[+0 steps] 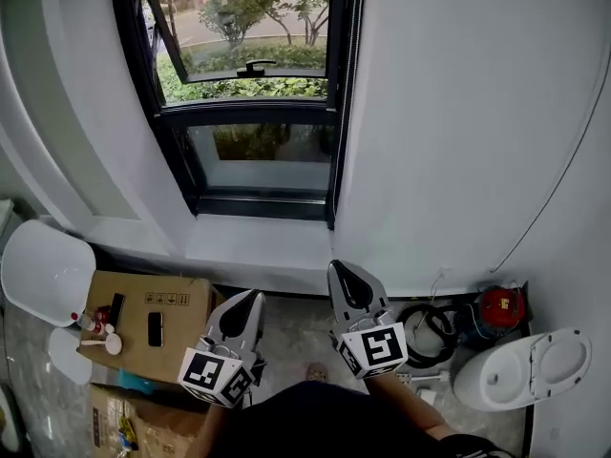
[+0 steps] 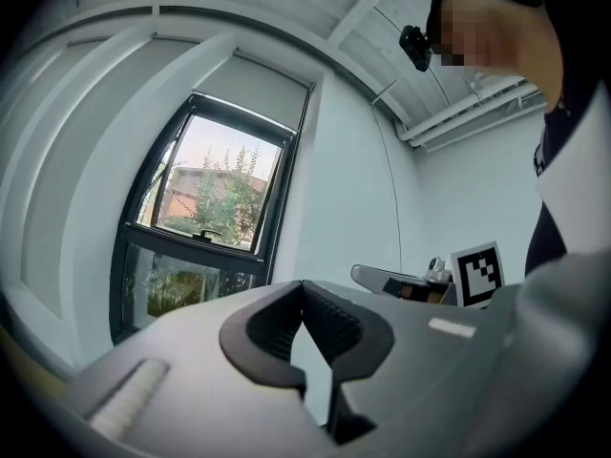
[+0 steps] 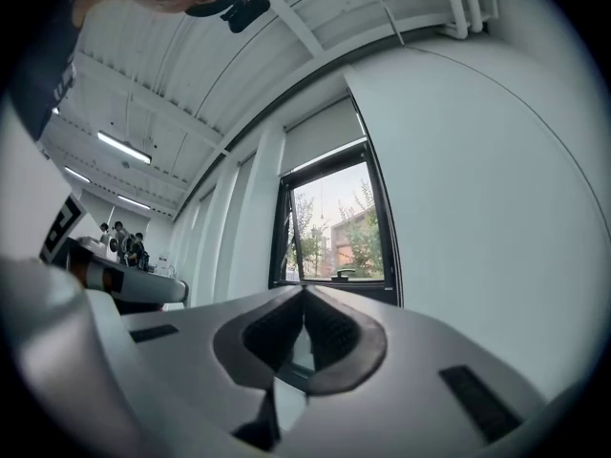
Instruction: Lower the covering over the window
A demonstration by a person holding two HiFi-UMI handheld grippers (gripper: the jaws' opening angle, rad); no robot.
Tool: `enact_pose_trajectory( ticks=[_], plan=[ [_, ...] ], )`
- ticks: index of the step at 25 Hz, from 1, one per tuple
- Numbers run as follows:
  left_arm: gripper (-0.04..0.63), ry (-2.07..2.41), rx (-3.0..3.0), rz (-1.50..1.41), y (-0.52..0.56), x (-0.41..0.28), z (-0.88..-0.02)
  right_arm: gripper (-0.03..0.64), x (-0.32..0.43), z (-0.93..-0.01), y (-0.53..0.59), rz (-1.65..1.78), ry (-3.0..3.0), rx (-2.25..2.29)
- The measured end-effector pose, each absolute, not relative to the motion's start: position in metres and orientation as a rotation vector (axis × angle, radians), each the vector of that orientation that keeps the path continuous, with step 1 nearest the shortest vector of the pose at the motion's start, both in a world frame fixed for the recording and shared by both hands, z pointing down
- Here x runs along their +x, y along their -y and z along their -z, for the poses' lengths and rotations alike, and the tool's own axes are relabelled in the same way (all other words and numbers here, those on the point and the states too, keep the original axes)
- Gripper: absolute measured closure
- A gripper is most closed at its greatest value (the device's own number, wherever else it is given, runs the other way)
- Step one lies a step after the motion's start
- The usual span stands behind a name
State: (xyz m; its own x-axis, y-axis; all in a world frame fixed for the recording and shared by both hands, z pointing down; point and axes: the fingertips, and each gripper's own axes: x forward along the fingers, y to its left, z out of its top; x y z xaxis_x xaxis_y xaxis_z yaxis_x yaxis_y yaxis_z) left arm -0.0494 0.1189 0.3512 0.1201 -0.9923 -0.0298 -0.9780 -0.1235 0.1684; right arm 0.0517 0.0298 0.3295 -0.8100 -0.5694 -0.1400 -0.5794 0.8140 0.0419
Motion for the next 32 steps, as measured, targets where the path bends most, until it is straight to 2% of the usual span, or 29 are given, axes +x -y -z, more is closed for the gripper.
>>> enact_pose_trajectory(
  ticks=[7, 12, 16, 24, 32],
  plan=[
    [0.584, 2.021, 2.215, 0.139, -0.058, -0.070, -0.366, 0.604, 0.034, -0.347, 0.033, -0.061, -2.896, -0.895],
    [0.584, 1.879, 2.185, 0.162, -0.027, -0.053, -0.407, 0.604, 0.049, -0.391, 0.064, 0.027, -2.971, -1.001],
    [0.584, 1.821, 2.199, 0.144, 0.009, -0.073, -0.418, 0.604, 0.028, -0.374, 0.088, -0.042, -2.957, -1.000],
    [0.584, 1.663, 2.455, 0.232, 0.148, -0.081, -0.369, 0.604, 0.029, -0.338, 0.176, -0.148, -2.841, -1.244],
    [0.584, 1.472, 2.646, 0.253, 0.263, -0.108, -0.334, 0.604, -0.029, -0.300, 0.251, -0.258, -2.755, -1.340]
  ],
)
